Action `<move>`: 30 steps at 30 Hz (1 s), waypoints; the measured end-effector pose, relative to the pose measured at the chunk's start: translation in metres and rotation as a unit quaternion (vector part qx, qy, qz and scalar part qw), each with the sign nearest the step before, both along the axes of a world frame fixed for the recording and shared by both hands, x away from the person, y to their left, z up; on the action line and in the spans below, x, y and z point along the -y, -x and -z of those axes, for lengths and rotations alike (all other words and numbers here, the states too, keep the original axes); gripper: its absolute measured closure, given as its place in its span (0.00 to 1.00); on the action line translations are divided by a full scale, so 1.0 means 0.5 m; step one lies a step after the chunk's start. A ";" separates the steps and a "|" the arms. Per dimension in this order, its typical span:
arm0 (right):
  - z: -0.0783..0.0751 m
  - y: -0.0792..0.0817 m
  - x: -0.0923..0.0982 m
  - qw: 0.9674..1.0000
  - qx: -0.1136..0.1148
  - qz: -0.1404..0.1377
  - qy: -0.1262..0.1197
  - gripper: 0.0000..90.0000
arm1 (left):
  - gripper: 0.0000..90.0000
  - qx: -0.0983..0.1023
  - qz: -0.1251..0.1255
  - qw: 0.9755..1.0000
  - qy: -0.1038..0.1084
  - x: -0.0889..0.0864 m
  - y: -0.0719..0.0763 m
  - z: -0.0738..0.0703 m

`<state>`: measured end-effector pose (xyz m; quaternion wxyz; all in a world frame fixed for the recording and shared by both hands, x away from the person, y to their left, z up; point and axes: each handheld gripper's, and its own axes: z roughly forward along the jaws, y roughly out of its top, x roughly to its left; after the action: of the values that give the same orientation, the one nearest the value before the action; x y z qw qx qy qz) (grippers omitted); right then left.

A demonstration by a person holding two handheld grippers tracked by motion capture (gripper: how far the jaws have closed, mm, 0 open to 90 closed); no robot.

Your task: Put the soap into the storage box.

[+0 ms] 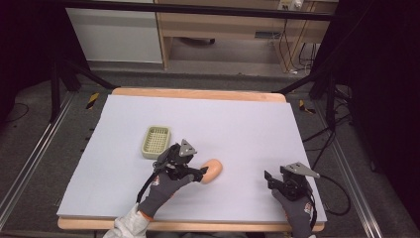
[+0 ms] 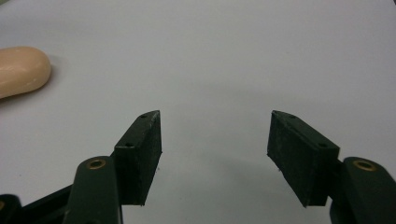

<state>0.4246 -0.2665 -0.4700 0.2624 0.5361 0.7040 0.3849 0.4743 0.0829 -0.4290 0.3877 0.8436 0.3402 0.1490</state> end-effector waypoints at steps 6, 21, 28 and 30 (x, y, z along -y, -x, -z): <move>0.000 0.000 0.001 1.000 0.000 0.000 0.000 0.39 | 0.21 -0.008 0.008 1.000 -0.010 0.016 -0.004 0.007; 0.000 0.000 0.001 1.000 0.000 -0.001 0.000 0.39 | 0.19 -0.015 0.020 0.999 -0.038 0.051 -0.010 0.030; 0.000 0.000 0.001 1.000 0.000 -0.001 0.000 0.39 | 0.19 -0.019 0.025 0.998 -0.050 0.065 -0.013 0.044; 0.000 0.000 0.001 1.000 -0.001 -0.001 -0.002 0.39 | 0.19 -0.020 0.026 0.998 -0.052 0.068 -0.014 0.047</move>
<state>0.4246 -0.2671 -0.4698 0.2603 0.5362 0.7042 0.3858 0.4812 0.0489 -0.4523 0.3402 0.8739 0.3181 0.1392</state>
